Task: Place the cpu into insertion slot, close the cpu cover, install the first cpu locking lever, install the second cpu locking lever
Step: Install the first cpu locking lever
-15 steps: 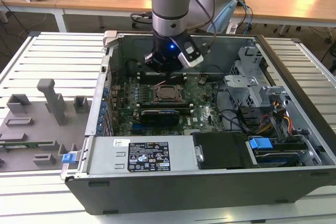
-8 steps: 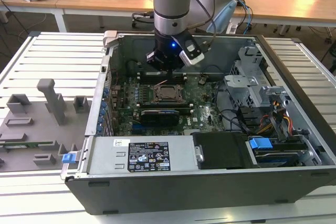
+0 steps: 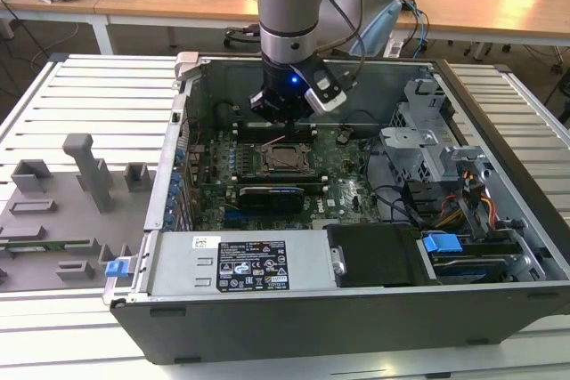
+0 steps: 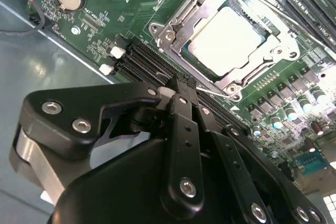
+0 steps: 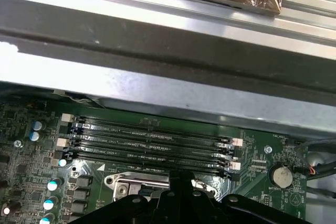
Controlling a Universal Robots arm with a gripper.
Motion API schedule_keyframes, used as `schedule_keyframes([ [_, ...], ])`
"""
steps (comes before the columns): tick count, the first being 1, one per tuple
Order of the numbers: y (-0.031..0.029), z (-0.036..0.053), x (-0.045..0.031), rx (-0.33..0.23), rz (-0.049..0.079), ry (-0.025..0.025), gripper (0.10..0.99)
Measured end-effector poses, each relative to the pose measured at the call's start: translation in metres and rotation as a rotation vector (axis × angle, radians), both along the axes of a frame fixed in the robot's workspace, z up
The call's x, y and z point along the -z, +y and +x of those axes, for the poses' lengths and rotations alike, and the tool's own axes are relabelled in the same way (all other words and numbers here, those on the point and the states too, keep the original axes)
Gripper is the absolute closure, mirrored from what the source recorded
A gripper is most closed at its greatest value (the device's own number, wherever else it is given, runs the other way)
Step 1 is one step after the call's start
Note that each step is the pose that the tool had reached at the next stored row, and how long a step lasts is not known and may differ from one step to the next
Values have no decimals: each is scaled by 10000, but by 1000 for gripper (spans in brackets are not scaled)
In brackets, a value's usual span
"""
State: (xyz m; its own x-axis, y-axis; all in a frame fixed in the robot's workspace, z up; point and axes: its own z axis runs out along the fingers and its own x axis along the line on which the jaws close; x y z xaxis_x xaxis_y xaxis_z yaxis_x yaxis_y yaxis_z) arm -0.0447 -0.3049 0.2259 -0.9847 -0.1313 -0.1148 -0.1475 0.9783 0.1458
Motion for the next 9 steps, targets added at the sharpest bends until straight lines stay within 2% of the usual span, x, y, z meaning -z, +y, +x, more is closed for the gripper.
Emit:
schedule_keyframes([
  [2, 0, -9, 5, 0, 3, -212, 980],
  [3, 0, -32, 15, 1, 3, -437, 980],
  [4, 1, -45, 23, 0, 4, -538, 980],
  [5, 3, -54, 42, 15, 1, -579, 980],
  [9, 9, -54, 93, 818, -28, -577, 980],
])
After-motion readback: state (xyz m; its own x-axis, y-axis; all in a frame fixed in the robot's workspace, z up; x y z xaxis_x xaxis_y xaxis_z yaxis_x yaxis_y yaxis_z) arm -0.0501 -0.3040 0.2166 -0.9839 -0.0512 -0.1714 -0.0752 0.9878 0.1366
